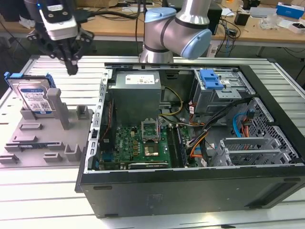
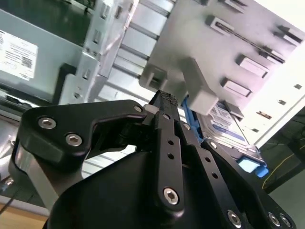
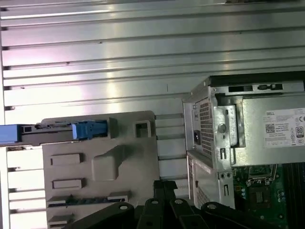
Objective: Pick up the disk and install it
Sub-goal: 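Reach for the disk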
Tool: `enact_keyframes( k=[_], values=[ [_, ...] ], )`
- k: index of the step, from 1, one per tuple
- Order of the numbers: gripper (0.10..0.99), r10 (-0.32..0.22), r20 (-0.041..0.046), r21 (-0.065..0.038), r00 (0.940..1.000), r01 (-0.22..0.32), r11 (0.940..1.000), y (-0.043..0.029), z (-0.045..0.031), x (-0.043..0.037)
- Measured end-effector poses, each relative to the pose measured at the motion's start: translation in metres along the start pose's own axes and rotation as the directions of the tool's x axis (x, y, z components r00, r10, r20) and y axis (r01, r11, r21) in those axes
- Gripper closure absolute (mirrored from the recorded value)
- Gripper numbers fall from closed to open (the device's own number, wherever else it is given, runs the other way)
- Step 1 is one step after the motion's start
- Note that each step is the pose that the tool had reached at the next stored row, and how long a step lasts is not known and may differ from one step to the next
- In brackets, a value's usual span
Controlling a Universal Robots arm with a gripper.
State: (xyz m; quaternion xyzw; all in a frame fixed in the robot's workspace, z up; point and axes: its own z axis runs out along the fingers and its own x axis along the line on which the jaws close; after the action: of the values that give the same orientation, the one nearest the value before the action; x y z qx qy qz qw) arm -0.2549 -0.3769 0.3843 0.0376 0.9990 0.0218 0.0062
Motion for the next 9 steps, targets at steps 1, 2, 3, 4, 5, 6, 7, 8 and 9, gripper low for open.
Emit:
enact_keyframes(
  k=[1,2,3,4,5,6,7,8,9],
  values=[
    [0.98,0.0,-0.0026,0.0,1.0,0.0,1.0,0.0015,0.0008,0.0089],
    [0.98,0.0,-0.0042,0.0,1.0,0.0,1.0,0.0028,0.0014,0.0158],
    [0.98,0.0,-0.0052,0.0,1.0,0.0,1.0,0.0038,0.0019,0.0203],
    [0.98,0.0,-0.006,0.0,1.0,0.0,1.0,0.0048,0.0023,0.0245],
    [0.98,0.0,-0.0068,0.0,1.0,0.0,1.0,0.0062,0.003,0.03],
    [0.98,0.0,-0.0076,0.001,1.0,0.0,1.0,0.0073,0.0034,0.0339],
    [0.98,0.0,-0.0086,0.001,1.0,0.0,1.0,0.0088,0.0039,0.039],
    [0.98,0.0,-0.0095,0.001,1.0,0.0,1.0,0.01,0.0044,0.0428],
    [0.98,0.0,-0.0108,0.001,0.9999,0.0,1.0,0.0117,0.0049,0.0477]
  ],
)
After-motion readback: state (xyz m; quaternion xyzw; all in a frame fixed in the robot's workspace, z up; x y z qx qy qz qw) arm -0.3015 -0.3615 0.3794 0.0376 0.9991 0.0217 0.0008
